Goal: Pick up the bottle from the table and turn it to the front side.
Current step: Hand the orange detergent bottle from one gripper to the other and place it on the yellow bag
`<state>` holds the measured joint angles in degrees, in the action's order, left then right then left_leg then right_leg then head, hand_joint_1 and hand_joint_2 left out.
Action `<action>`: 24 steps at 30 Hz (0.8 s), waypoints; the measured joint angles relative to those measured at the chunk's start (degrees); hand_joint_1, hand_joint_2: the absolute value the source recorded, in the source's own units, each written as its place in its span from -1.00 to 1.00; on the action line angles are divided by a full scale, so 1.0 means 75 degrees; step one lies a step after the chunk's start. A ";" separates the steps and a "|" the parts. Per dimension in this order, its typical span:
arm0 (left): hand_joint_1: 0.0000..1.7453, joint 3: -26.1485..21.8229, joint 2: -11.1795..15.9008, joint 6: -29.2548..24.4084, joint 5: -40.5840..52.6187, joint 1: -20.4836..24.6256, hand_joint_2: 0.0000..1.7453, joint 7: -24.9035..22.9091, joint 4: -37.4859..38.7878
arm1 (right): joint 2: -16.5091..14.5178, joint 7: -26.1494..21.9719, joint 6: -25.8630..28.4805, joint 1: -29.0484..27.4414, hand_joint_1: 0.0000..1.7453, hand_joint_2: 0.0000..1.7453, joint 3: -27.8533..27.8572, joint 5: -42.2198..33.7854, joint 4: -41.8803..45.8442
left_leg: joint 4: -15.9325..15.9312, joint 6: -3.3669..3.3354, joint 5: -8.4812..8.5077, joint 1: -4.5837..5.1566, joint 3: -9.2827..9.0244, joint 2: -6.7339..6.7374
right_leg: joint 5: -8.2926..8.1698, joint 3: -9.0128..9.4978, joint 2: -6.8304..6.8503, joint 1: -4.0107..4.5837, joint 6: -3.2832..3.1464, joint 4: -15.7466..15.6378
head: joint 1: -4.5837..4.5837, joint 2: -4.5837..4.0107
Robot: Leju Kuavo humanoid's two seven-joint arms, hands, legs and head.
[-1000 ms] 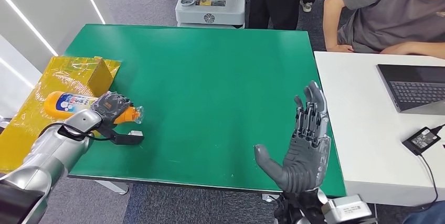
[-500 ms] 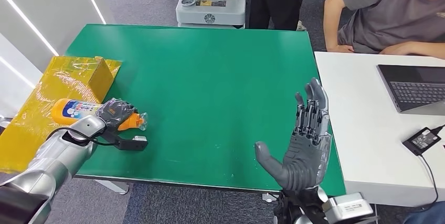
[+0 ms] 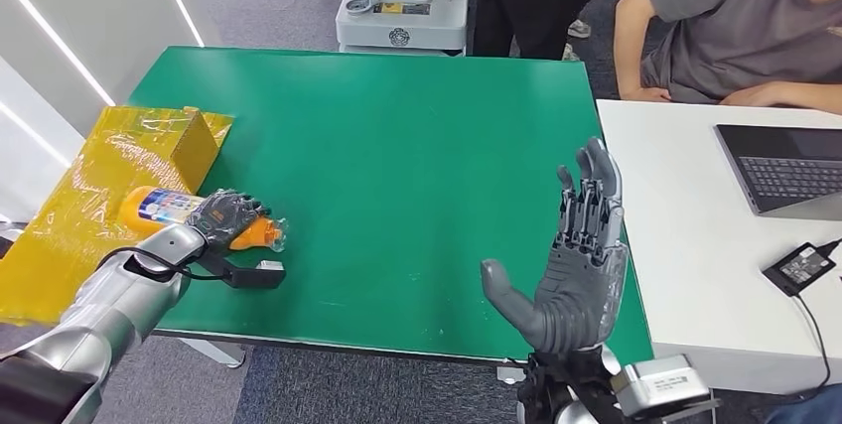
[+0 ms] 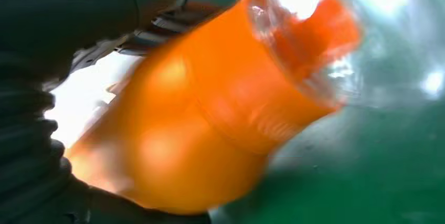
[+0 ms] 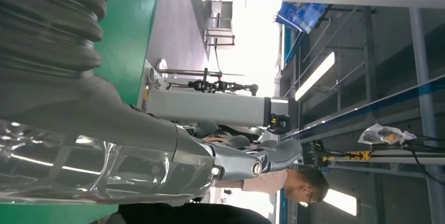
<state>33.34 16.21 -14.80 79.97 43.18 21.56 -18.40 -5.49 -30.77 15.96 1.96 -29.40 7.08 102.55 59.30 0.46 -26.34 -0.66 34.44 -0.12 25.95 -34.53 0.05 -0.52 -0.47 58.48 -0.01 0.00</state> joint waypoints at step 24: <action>-1.00 -0.0036 0.0031 -0.0438 0.0117 -0.0052 1.00 -0.0379 0.0000 | -0.0071 -0.0144 -0.0178 0.0129 -1.00 1.00 0.0110 0.0026 -0.0071 | -0.0004 0.0012 0.0009 -0.0002 -0.0013 -0.0003 | -0.0001 0.0008 0.0001 0.0000 -0.0003 0.0005 | -0.0002 0.0000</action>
<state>33.07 16.44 -18.08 80.84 42.79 18.72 -18.40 -6.02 -31.85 14.62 2.92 -28.57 7.28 102.02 59.27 0.55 -26.28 -0.67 34.34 -0.14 25.95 -34.47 0.06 -0.52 -0.49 58.52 -0.02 0.00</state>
